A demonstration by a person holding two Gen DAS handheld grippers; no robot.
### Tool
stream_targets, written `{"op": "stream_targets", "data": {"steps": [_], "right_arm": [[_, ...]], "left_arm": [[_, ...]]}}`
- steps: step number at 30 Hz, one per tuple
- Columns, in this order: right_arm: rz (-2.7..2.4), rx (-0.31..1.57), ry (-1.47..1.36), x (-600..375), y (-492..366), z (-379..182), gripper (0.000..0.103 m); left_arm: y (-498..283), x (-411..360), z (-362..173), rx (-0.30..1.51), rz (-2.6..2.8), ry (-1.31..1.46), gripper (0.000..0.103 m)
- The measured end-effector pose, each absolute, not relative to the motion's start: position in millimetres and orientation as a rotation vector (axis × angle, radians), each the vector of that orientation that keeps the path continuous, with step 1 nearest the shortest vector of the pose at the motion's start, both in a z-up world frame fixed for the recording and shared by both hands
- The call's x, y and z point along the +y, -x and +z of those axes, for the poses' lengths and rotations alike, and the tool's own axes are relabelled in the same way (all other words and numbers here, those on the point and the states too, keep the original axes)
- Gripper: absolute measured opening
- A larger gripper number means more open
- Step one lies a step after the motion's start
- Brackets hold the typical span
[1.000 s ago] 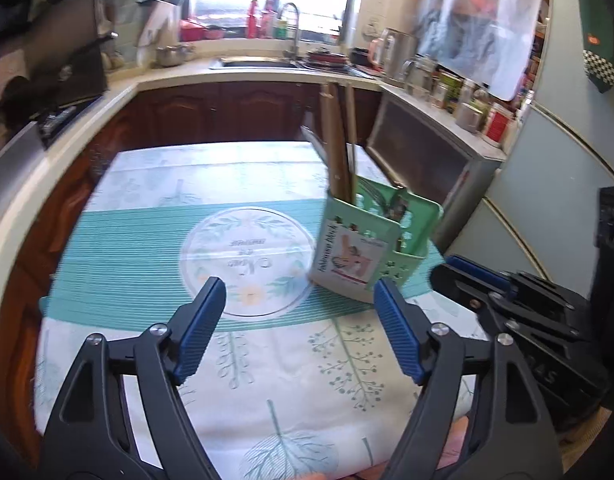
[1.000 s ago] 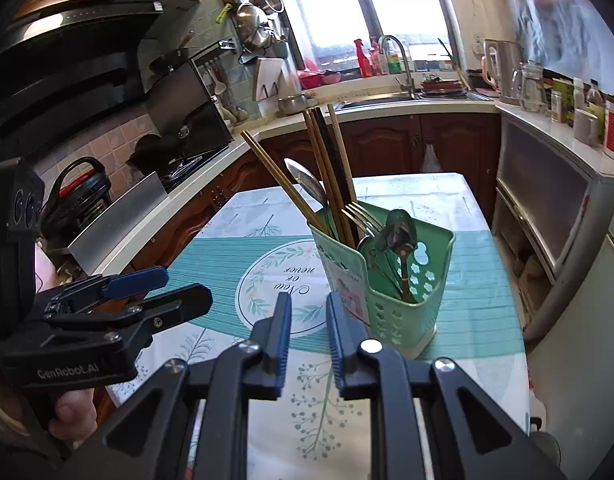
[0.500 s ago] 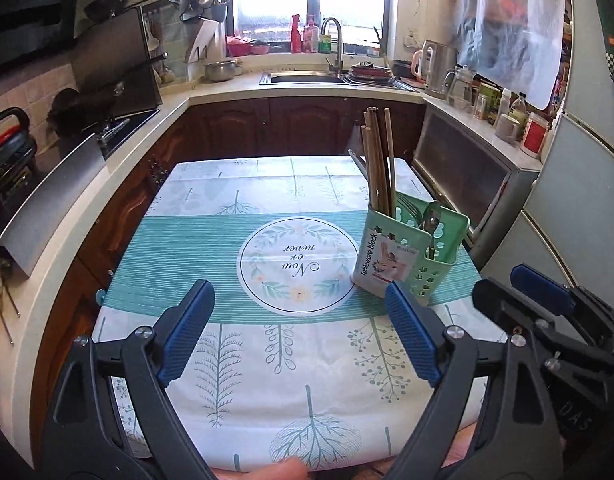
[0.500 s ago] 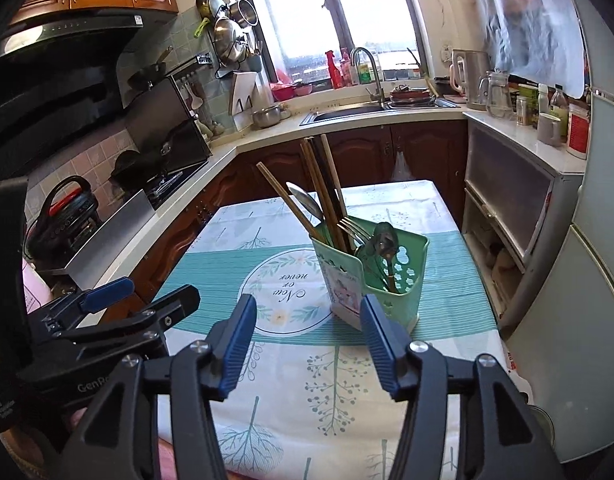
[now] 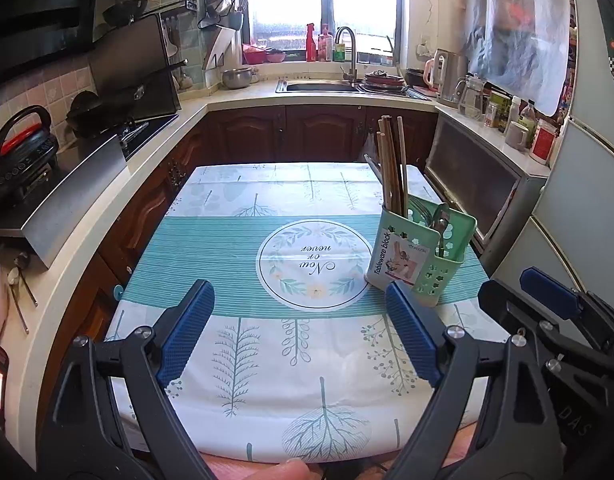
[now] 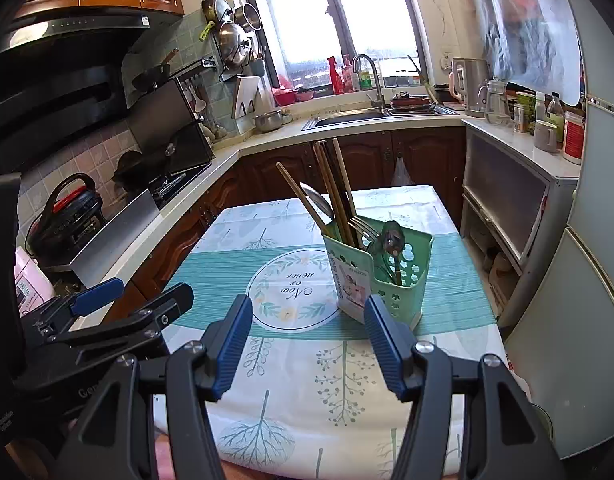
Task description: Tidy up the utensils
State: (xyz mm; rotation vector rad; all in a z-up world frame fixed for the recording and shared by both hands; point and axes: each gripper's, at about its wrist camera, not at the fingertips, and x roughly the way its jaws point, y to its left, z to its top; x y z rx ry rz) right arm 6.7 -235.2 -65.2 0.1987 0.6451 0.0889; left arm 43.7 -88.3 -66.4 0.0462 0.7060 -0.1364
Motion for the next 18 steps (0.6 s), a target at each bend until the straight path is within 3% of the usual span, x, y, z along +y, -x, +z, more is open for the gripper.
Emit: {"op": "stream_targets", "data": {"steps": [18], "right_arm": [[0.087,0.653,-0.202,-231.7,-4.9,-64.5,0.058]], "left_arm": [[-38.5,-82.1,-66.1,0.707,-0.121,-0.048,0.086]]}}
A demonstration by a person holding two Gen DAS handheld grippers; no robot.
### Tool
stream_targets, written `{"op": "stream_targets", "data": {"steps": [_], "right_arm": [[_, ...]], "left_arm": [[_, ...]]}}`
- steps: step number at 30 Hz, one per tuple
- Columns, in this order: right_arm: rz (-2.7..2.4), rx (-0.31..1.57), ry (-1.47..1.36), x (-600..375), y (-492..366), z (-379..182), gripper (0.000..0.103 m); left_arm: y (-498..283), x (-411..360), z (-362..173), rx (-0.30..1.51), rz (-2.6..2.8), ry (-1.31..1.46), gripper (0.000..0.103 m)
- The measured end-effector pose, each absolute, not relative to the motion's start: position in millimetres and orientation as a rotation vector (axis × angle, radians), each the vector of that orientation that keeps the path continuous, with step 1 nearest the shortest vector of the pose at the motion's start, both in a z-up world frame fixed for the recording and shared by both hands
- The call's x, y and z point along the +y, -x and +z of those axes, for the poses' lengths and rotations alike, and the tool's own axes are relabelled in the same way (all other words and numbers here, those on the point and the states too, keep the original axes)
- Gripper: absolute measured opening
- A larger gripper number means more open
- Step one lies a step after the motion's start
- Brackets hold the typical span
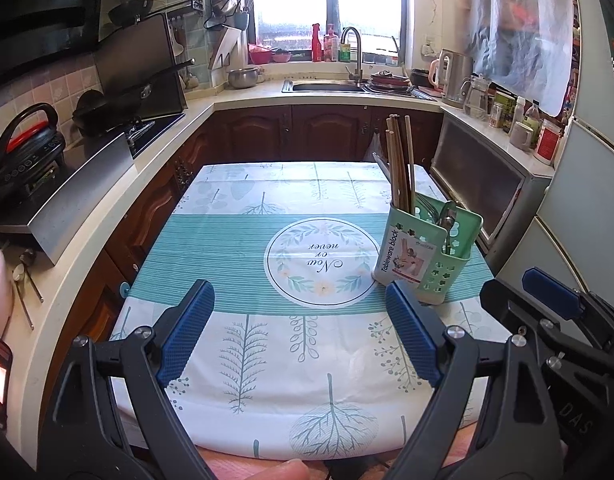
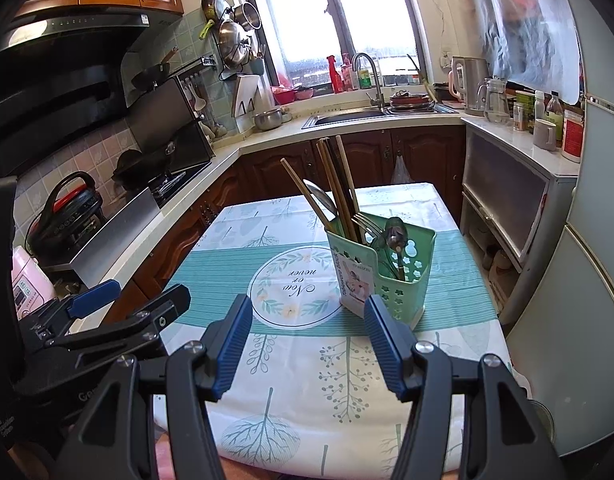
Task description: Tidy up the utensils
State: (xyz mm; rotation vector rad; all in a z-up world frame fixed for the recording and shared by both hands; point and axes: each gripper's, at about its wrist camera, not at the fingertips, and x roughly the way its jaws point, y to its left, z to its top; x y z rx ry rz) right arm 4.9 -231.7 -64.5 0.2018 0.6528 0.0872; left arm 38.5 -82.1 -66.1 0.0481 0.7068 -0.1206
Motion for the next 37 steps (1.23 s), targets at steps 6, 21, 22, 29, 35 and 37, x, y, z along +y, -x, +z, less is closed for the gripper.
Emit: {"op": "stream_targets", "data": {"steps": [6,21,22,29,35,37], "right_arm": [[0.088,0.653,-0.202,-231.4,-4.8,-64.5,0.058],[0.087,0.652,-0.2,-229.9,-5.2,-64.6,0.058],[0.087,0.652,-0.199,-229.4,-5.1,-64.4,0.058],[0.089,0.66,-0.198,-225.4,-6.7,-66.8,0.058],[0.101,0.671,-0.185,-214.8,-13.1,-70.3,0.058],[0.103,0.676,-0.176,-210.9,-15.5,-71.4,0.058]], "left_arm": [[-38.9,-80.2,-67.0,0.706,-0.118,-0.046,0.086],[-39.2,-74.4,-67.1,0.707,-0.105,-0.04,0.086],[-38.7,-74.6,-67.5,0.706,-0.101,-0.037,0.086],[-38.2,-74.6,-70.1,0.705,-0.08,-0.035,0.086],[-43.6,-68.4,-75.4,0.723,-0.071,-0.015,0.086],[-47.1,-66.3,-78.8,0.735,-0.07,-0.005,0.086]]}}
